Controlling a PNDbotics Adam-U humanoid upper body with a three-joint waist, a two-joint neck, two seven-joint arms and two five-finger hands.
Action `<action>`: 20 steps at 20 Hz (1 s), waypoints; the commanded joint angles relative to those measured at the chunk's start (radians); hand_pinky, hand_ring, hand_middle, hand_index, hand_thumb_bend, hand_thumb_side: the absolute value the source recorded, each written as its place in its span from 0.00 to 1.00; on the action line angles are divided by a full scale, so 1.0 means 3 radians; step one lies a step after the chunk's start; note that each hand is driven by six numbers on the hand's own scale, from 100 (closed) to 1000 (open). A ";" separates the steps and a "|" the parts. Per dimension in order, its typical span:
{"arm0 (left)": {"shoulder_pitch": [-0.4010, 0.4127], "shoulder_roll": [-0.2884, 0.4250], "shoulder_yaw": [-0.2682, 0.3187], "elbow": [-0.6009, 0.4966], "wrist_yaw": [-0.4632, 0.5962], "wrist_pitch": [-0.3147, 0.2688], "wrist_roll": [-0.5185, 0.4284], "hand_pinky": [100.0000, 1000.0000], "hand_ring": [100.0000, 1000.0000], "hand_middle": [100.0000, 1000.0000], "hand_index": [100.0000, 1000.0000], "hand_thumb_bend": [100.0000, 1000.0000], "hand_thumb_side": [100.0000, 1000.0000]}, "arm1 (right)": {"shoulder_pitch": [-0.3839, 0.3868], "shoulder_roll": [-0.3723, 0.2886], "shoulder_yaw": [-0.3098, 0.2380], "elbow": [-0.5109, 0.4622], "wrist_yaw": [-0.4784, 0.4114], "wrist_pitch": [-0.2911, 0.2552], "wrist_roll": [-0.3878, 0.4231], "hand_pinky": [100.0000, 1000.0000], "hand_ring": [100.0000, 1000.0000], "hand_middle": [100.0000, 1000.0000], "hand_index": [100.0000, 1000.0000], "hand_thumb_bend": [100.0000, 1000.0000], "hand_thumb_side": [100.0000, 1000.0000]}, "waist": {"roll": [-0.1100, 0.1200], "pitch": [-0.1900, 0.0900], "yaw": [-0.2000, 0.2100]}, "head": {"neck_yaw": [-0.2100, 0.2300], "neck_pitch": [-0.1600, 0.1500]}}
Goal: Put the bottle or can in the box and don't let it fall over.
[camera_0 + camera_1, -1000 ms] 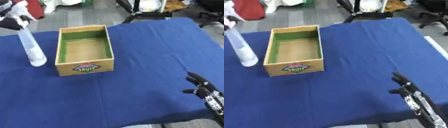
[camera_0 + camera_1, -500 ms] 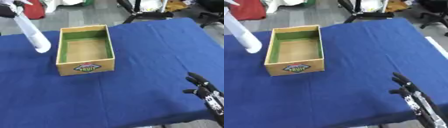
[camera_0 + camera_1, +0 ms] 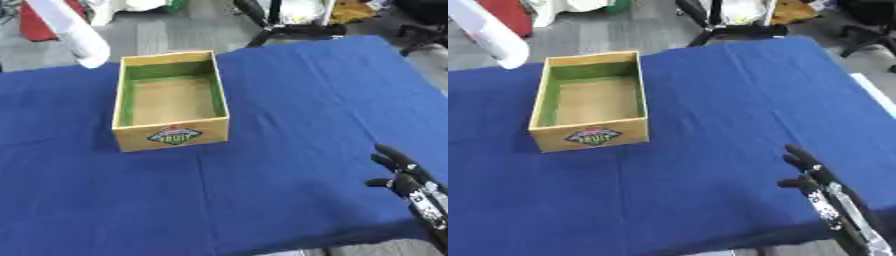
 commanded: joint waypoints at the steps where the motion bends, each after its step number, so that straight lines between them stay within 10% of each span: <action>1: -0.0100 -0.0049 -0.0101 -0.0131 0.0063 -0.0063 -0.0096 0.00 0.00 0.00 0.20 0.00 0.30 | -0.0008 -0.0051 0.0001 -0.0036 -0.0010 -0.0005 0.0009 0.73 1.00 1.00 1.00 0.00 0.87 | -0.0010 -0.0055 -0.0015 | 0.0008 0.0005; 5: -0.0118 -0.0265 -0.0271 -0.0150 -0.0008 -0.0159 -0.0243 0.00 0.00 0.00 0.20 0.00 0.31 | -0.0021 -0.0046 0.0022 -0.0035 -0.0028 -0.0009 0.0031 0.73 1.00 1.00 1.00 0.00 0.87 | -0.0026 -0.0047 -0.0068 | 0.0044 -0.0006; 6: -0.0118 -0.0320 -0.0310 -0.0142 -0.0037 -0.0185 -0.0273 0.00 0.00 0.00 0.20 0.00 0.12 | -0.0027 -0.0047 0.0028 -0.0035 -0.0033 -0.0011 0.0038 0.73 1.00 1.00 1.00 0.00 0.87 | -0.0029 -0.0040 -0.0086 | 0.0049 -0.0014; 7: -0.0118 -0.0365 -0.0338 -0.0128 -0.0069 -0.0207 -0.0296 0.00 0.00 0.00 0.20 0.00 0.31 | -0.0031 -0.0046 0.0034 -0.0035 -0.0037 -0.0012 0.0045 0.73 1.00 1.00 1.00 0.00 0.87 | -0.0033 -0.0033 -0.0100 | 0.0052 -0.0021; 15: -0.0043 -0.0590 -0.0495 -0.0007 -0.0268 -0.0341 -0.0379 0.00 0.00 0.00 0.26 0.00 0.30 | -0.0051 -0.0033 0.0046 -0.0039 -0.0056 -0.0018 0.0068 0.73 1.00 1.00 1.00 0.00 0.87 | -0.0043 0.0008 -0.0179 | 0.0031 -0.0091; 17: -0.0019 -0.0593 -0.0513 0.0007 -0.0299 -0.0357 -0.0393 0.25 0.16 0.02 0.44 0.00 0.14 | -0.0051 -0.0031 0.0043 -0.0039 -0.0055 -0.0016 0.0067 0.73 1.00 1.00 1.00 0.00 0.87 | -0.0039 0.0011 -0.0180 | 0.0014 -0.0099; 19: -0.0004 -0.0577 -0.0533 -0.0003 -0.0332 -0.0396 -0.0423 0.49 0.38 0.24 0.62 0.00 0.24 | -0.0052 -0.0029 0.0042 -0.0039 -0.0053 -0.0015 0.0068 0.73 1.00 1.00 1.00 0.00 0.87 | -0.0036 0.0013 -0.0178 | 0.0002 -0.0103; 20: 0.0000 -0.0562 -0.0539 -0.0016 -0.0360 -0.0418 -0.0444 0.61 0.50 0.41 0.72 0.20 0.39 | -0.0052 -0.0029 0.0042 -0.0039 -0.0052 -0.0015 0.0069 0.73 1.00 1.00 1.00 0.00 0.87 | -0.0035 0.0013 -0.0177 | -0.0005 -0.0104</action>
